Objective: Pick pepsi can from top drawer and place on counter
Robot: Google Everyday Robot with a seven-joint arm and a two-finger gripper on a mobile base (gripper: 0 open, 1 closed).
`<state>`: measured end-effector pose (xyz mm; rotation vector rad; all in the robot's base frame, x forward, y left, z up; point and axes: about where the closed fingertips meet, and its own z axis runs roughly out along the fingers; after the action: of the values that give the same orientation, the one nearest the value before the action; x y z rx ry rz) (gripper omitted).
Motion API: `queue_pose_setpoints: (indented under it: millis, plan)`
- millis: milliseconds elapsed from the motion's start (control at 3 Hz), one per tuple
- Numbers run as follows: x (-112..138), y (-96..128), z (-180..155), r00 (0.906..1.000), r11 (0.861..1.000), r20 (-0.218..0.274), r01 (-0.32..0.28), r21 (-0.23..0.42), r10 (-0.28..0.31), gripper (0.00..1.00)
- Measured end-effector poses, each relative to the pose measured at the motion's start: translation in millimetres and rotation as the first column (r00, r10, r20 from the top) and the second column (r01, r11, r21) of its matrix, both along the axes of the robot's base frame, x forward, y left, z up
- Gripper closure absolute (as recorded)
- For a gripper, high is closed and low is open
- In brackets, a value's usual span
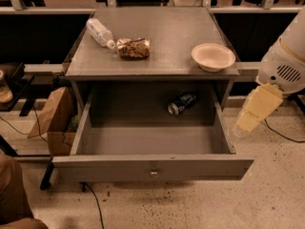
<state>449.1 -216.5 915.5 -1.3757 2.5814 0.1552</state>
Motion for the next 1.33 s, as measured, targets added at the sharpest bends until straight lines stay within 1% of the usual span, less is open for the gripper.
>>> queue_pose_setpoints:
  millis: [333,667,1000,1333]
  plan:
    - [20.3,26.9,-37.9,0.9778,0.981,-0.097,0.19,0.045,-0.185,0.0]
    - [19.7,26.3,-36.2,0.9654,0.969,-0.106,0.244,0.047,-0.238,0.0]
    - [19.6,18.7,-40.2,0.9341,0.938,-0.128,0.342,0.057,-0.333,0.0]
    - [22.5,23.6,-55.2,0.8523,0.85,-0.175,0.515,0.114,-0.493,0.0]
